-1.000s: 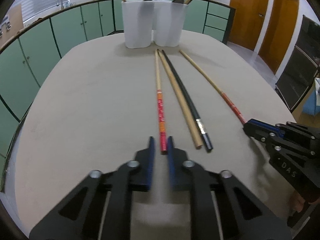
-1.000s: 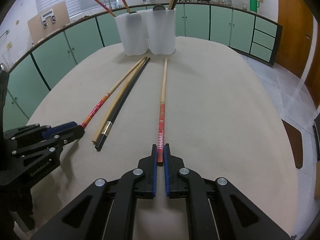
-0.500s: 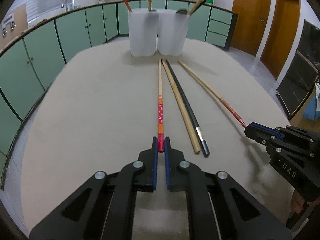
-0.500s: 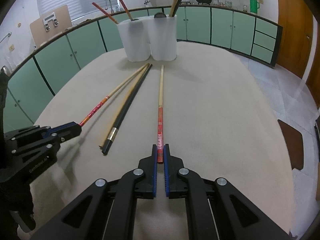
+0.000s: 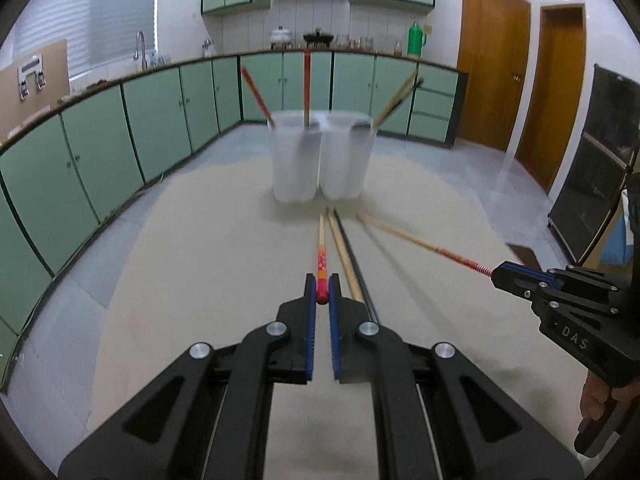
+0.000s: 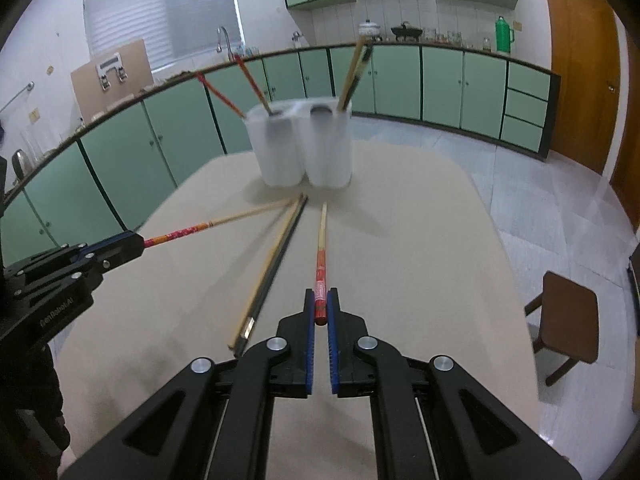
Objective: Organize utensils
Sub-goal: 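Lift both chopsticks and lower them into the white holder with both tools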
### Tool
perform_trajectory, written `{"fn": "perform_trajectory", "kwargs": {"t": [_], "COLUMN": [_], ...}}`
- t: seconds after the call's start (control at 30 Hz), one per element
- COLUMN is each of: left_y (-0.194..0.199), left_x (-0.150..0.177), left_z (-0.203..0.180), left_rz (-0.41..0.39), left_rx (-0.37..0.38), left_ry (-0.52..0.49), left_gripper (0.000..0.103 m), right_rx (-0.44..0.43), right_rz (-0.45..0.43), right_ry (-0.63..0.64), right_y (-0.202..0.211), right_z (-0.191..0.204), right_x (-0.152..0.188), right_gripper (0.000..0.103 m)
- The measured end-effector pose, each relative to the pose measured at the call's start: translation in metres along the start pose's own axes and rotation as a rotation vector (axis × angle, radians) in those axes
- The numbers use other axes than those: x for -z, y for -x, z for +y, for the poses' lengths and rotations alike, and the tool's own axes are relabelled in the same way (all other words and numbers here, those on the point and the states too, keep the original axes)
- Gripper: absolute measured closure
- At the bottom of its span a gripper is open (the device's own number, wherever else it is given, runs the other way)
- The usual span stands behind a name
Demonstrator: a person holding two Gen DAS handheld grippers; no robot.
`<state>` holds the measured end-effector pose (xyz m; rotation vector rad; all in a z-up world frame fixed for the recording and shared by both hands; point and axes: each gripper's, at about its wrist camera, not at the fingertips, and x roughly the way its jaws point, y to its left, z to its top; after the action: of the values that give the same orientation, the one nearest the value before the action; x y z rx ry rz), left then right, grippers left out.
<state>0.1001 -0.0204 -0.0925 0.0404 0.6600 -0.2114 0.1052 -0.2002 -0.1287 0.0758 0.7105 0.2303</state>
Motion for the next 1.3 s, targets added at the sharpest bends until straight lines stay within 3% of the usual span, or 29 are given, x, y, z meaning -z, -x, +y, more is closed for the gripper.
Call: {"fn": "perform_trajectory", "kwargs": {"t": [0.43, 0.83, 1.03, 1.3], "left_y": [0.041, 0.052, 0.058, 0.065], "left_x": [-0.058, -0.090, -0.119, -0.183], "left_z": [-0.006, 0.000, 0.005, 0.012], "left_rz": [-0.156, -0.205, -0.272, -0.409], "left_rx": [0.037, 0.107, 0.095, 0.042], "left_ry": [-0.053, -0.043, -0.069, -0.096], "left_gripper": [0.098, 0.098, 0.098, 0.098], "right_rx": [-0.051, -0.112, -0.136, -0.124], "right_rz": [-0.135, -0.177, -0.224, -0.333], "right_ry": [0.059, 0.095, 0.114, 0.141], "right_y": [0.040, 0.058, 0.067, 0.078], "right_z": [0.005, 0.003, 0.004, 0.008], "right_x": [-0.068, -0.122, -0.160, -0.220], "right_gripper": [0.097, 0.097, 0.097, 0.098]}}
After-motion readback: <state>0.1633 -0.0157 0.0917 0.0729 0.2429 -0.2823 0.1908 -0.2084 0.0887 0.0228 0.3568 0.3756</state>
